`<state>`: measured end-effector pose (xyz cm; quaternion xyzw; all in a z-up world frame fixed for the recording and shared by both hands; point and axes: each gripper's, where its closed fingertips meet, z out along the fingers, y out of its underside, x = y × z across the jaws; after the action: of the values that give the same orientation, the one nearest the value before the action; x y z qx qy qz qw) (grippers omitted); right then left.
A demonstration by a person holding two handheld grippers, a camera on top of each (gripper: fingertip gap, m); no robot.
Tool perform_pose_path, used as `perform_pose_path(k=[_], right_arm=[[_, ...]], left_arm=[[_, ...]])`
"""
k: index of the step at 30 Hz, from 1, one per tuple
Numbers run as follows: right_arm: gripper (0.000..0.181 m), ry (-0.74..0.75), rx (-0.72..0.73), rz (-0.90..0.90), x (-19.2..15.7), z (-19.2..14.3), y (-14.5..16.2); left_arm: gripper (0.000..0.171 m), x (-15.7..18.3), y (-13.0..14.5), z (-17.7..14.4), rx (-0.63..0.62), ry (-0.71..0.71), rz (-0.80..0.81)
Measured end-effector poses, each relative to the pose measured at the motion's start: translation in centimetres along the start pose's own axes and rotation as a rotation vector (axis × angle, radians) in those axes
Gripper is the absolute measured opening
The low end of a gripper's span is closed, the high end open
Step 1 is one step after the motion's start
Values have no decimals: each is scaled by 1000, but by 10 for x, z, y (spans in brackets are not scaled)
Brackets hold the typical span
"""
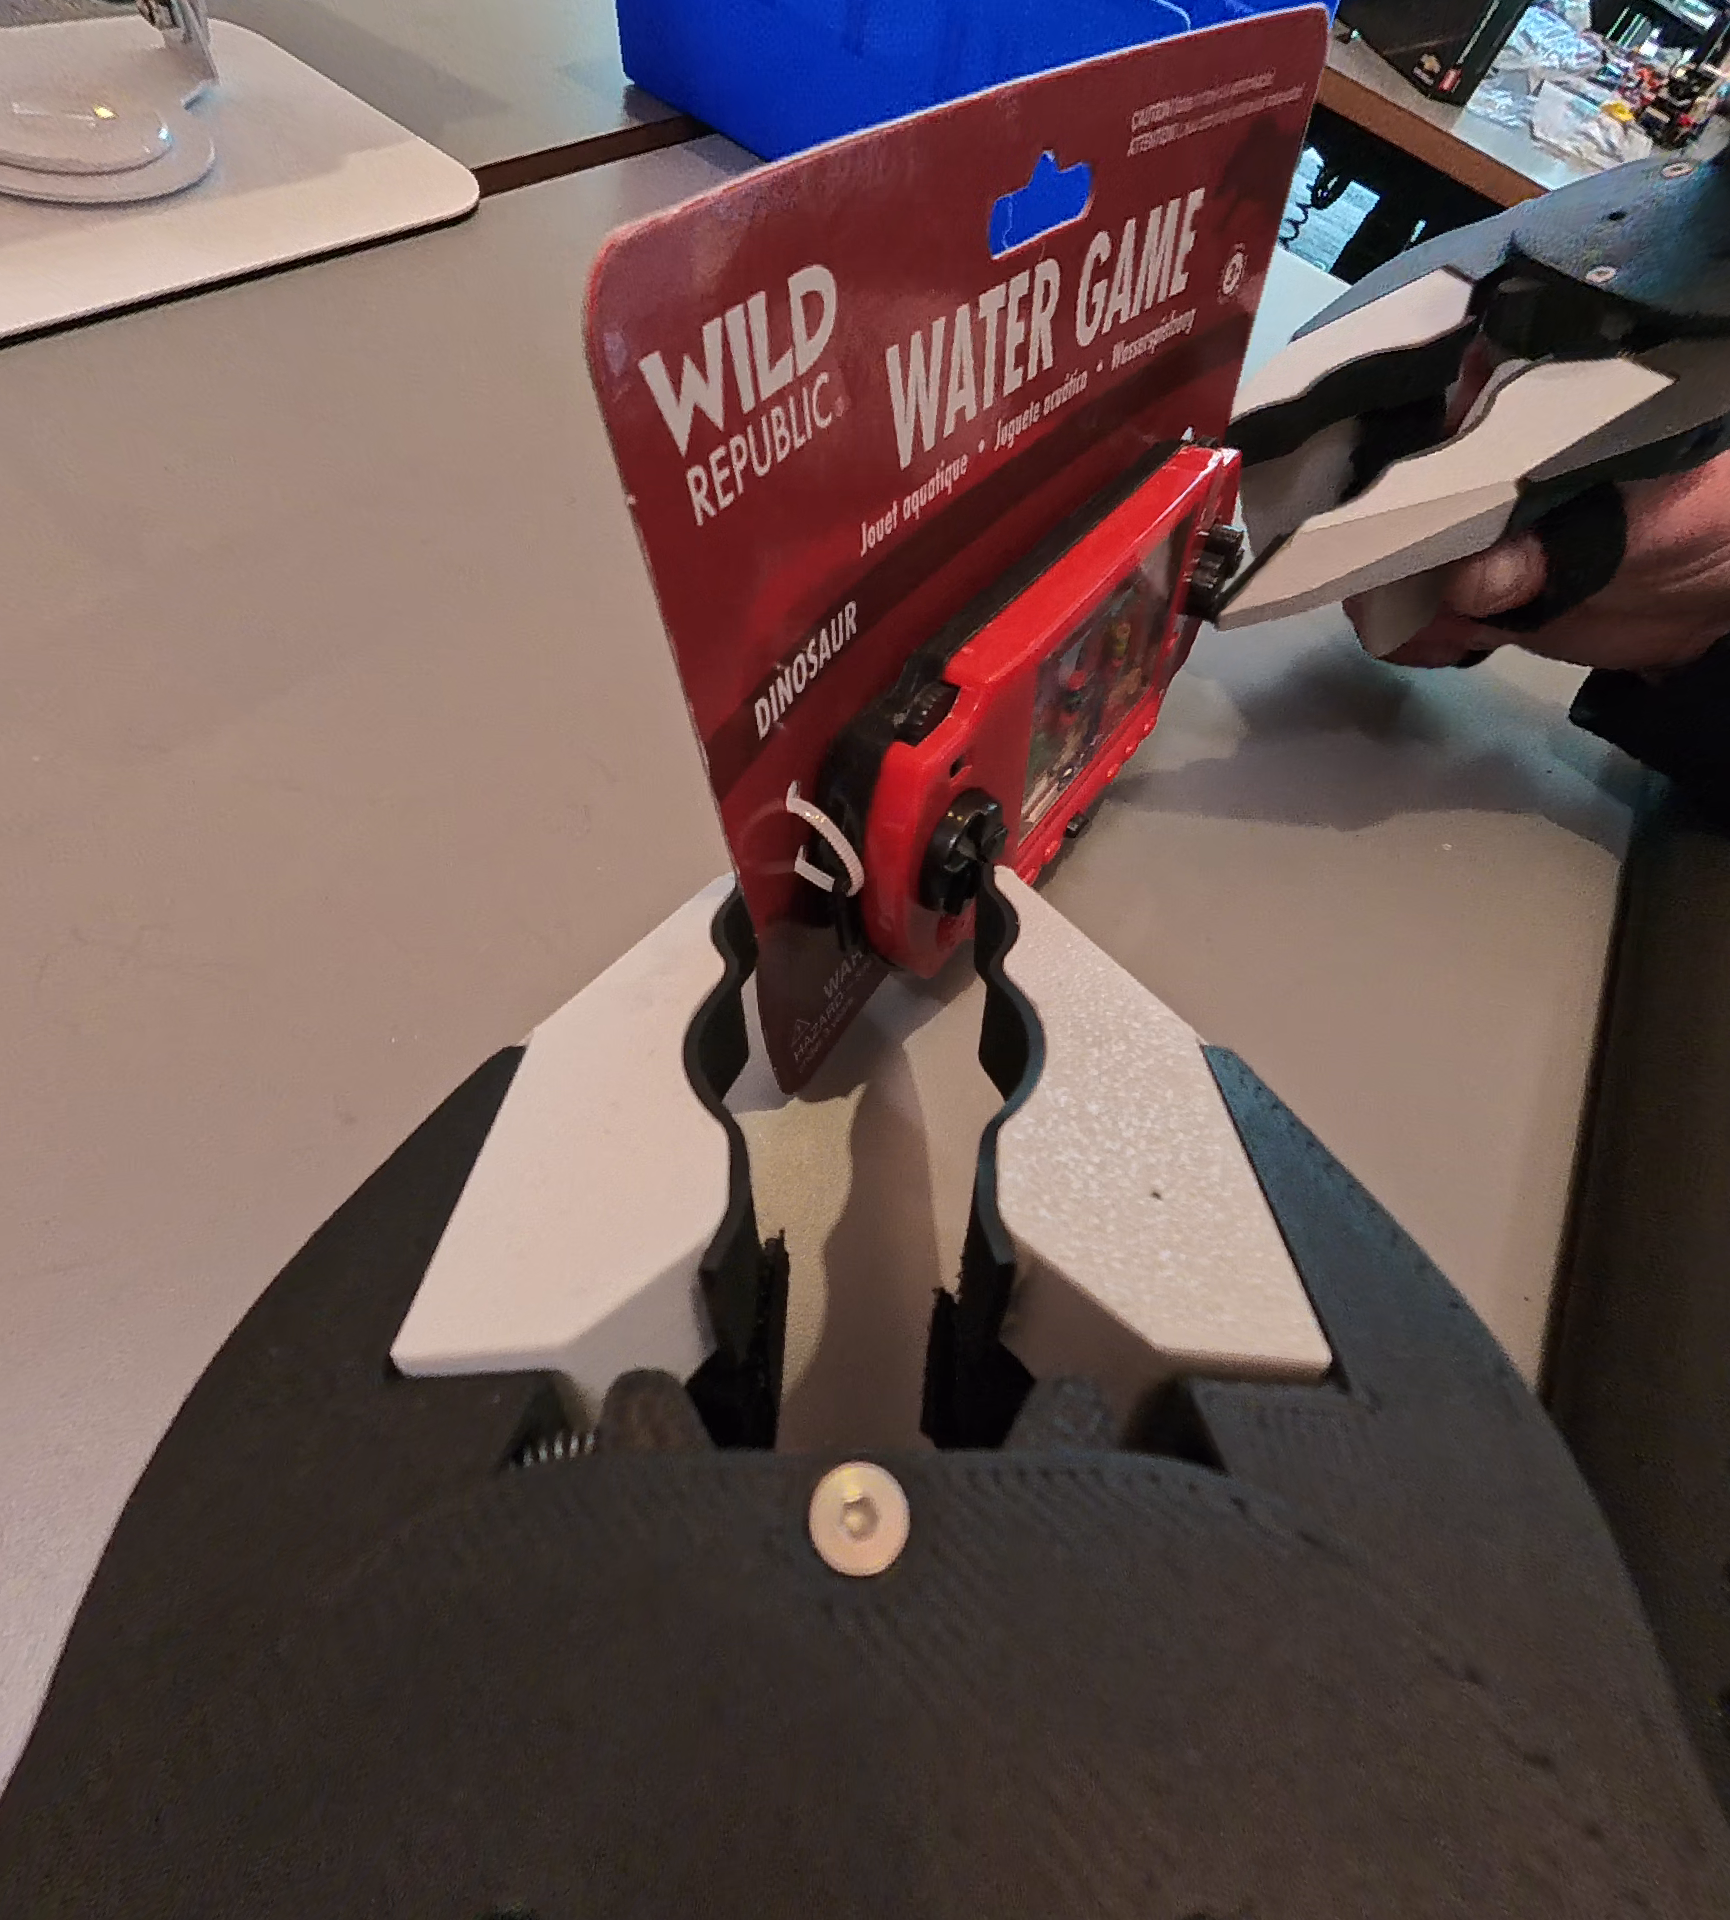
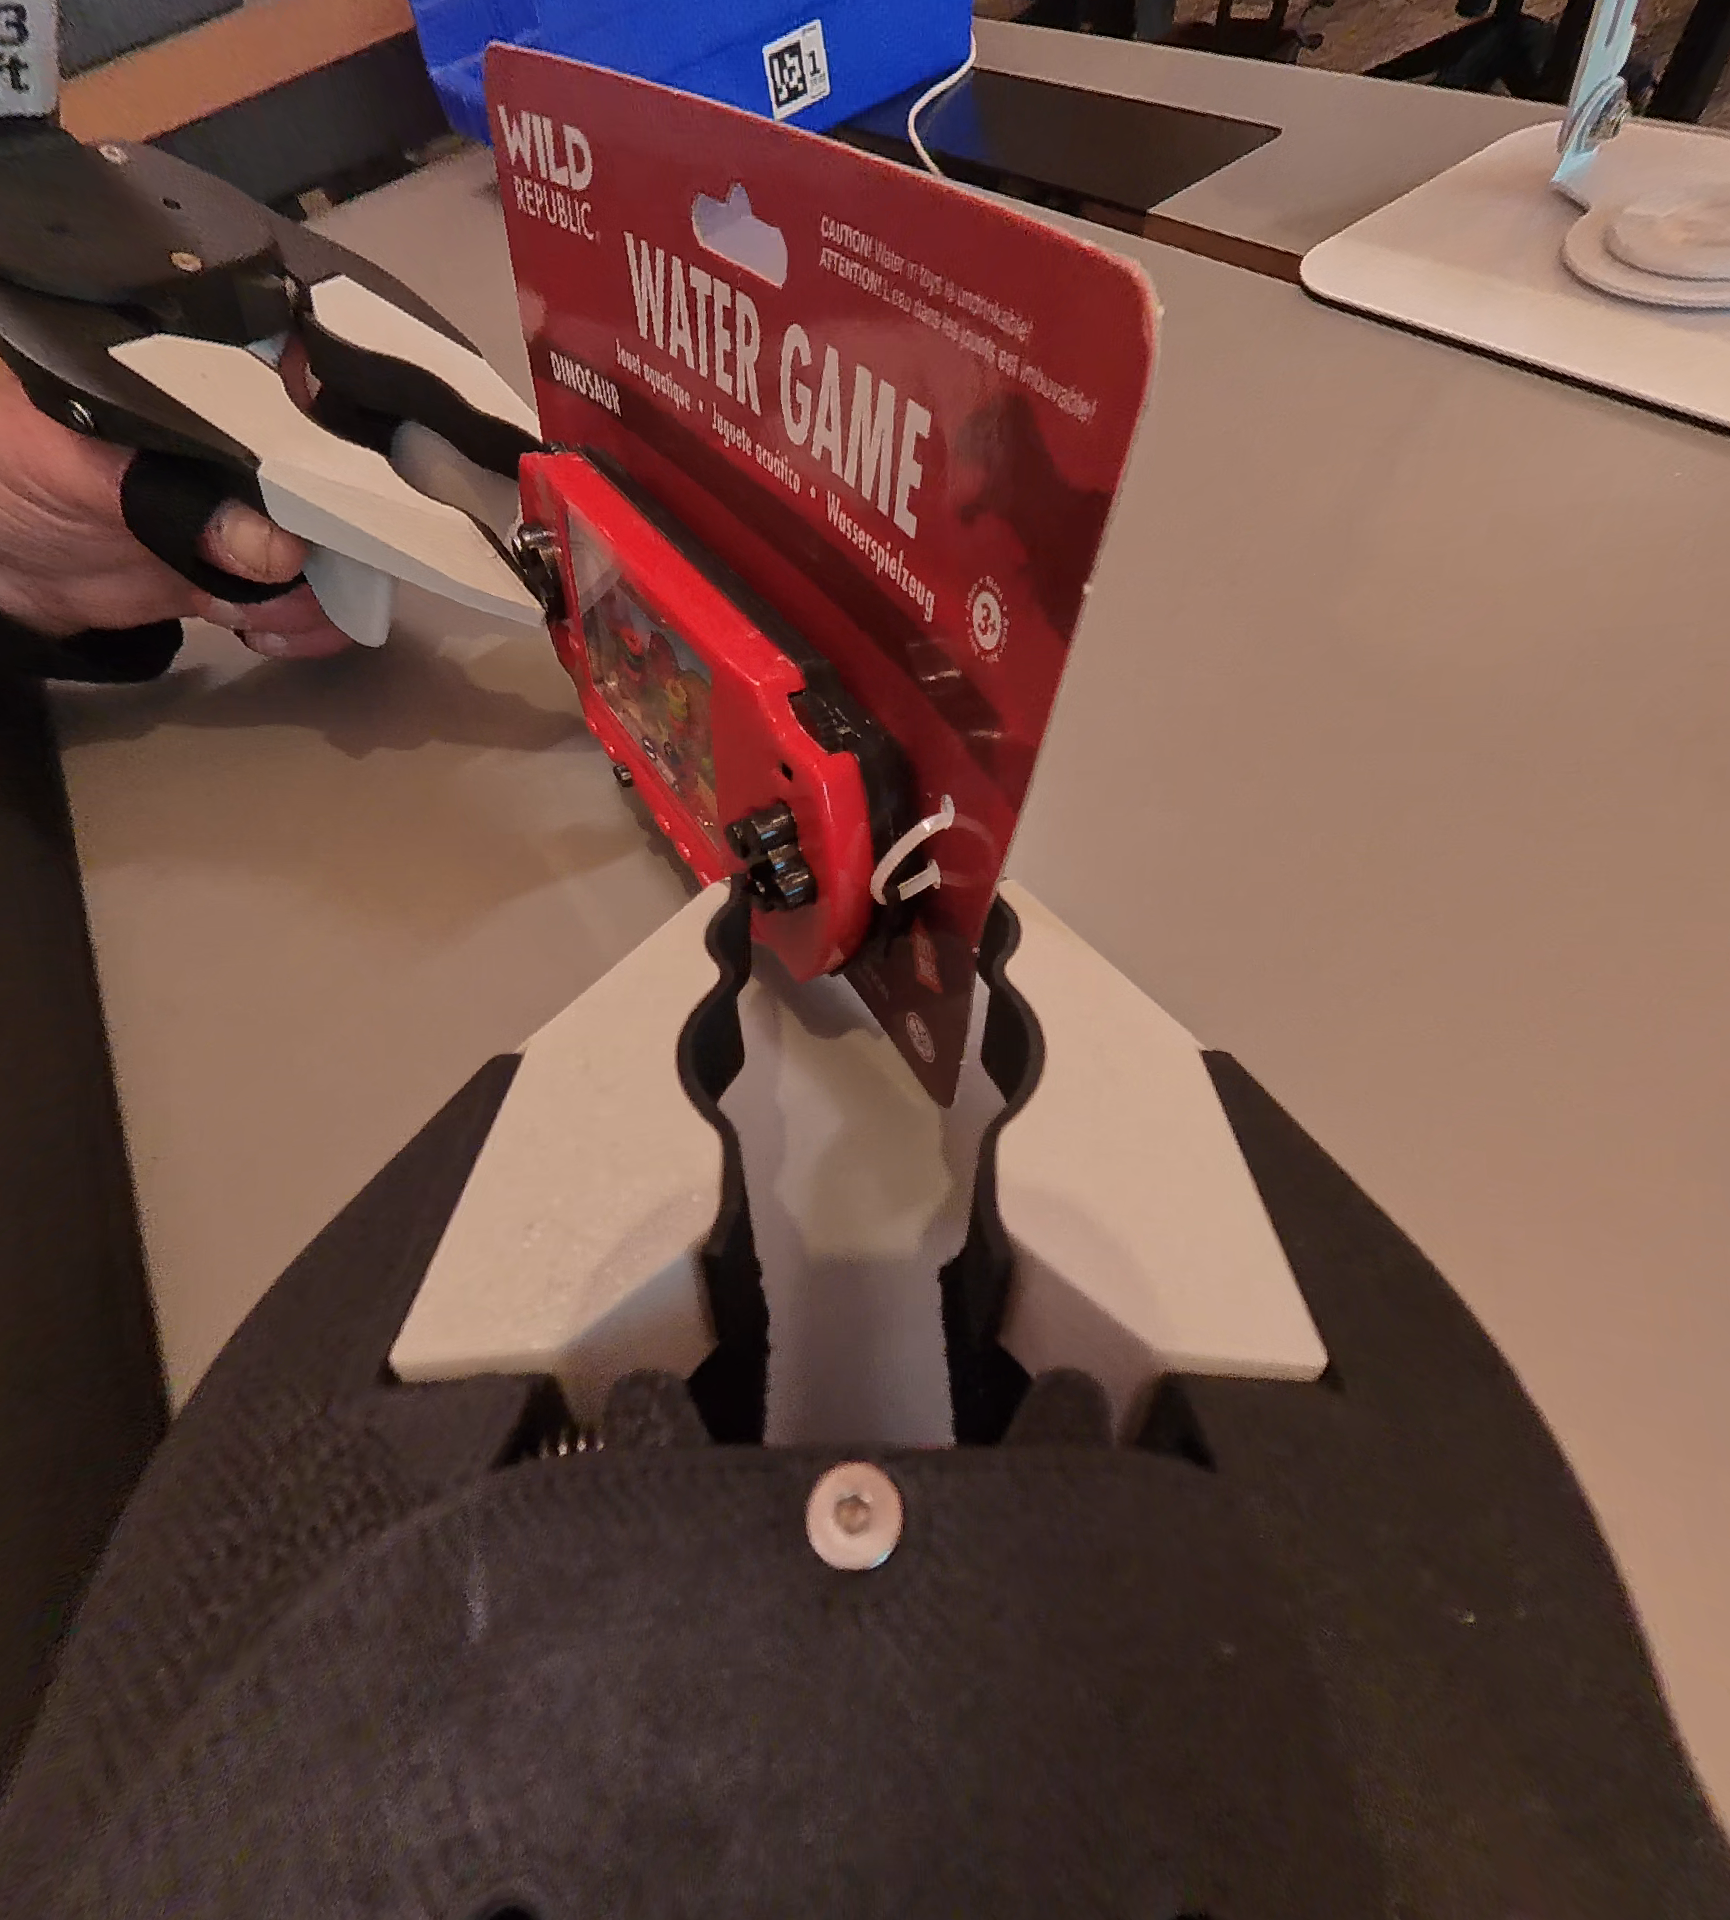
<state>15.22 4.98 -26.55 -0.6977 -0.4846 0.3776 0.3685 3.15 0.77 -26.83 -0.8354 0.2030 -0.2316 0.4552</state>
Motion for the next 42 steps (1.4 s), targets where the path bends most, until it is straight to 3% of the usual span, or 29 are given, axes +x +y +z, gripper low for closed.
perform_pose_path(k=[12, 21, 28, 42], right_arm=[[30, 22, 0, 1, 1, 1, -2], [45, -4, 39, 56, 3, -2, -5], [38, -70, 106, 143, 3, -7, -12], [31, -66, 90, 155, 4, -7, -10]], left_arm=[[38, -1, -1, 1, 2, 1, -14], [40, 0, -1, 2, 2, 6, -10], [39, 1, -1, 3, 3, 11, -5], [39, 3, -2, 3, 8, 0, 12]])
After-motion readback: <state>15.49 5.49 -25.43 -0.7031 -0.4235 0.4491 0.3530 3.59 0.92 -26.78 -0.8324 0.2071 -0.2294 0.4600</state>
